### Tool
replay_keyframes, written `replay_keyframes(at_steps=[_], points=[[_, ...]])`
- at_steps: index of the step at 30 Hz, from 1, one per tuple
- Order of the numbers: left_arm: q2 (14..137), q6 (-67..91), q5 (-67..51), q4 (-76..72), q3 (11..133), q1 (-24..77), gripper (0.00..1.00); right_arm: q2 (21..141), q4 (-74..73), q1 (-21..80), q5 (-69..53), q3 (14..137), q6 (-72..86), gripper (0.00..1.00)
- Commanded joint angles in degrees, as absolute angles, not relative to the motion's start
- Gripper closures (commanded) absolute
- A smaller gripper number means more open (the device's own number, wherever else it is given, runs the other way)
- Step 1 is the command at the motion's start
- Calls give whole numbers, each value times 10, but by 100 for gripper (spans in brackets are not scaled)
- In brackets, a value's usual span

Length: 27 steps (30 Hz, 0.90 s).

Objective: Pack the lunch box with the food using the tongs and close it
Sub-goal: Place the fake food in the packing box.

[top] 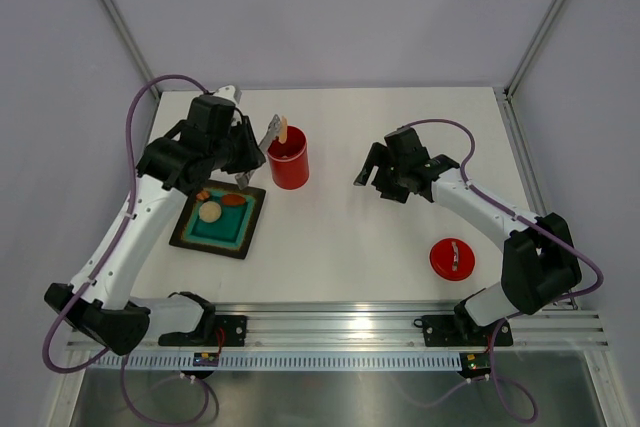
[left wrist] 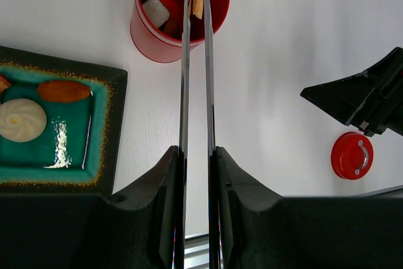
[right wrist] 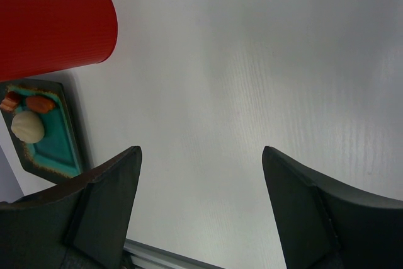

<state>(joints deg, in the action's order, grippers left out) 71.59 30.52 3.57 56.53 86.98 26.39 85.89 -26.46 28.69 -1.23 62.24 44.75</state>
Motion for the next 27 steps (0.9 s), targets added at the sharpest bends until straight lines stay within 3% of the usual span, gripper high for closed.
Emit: replay_keyframes(at_steps=[1,7,14,27], points=[[722,292,36,512,853,267,100,839,-270,284,11,644,451,15],[733,289,45,500,829,268,99,844,-271,283,11,643,450,15],[745,284,43,505,818,269,80,847,-267,283,10,641,450,15],[755,277,47,512,821,272,67,853,-266,283,9,643,450,15]])
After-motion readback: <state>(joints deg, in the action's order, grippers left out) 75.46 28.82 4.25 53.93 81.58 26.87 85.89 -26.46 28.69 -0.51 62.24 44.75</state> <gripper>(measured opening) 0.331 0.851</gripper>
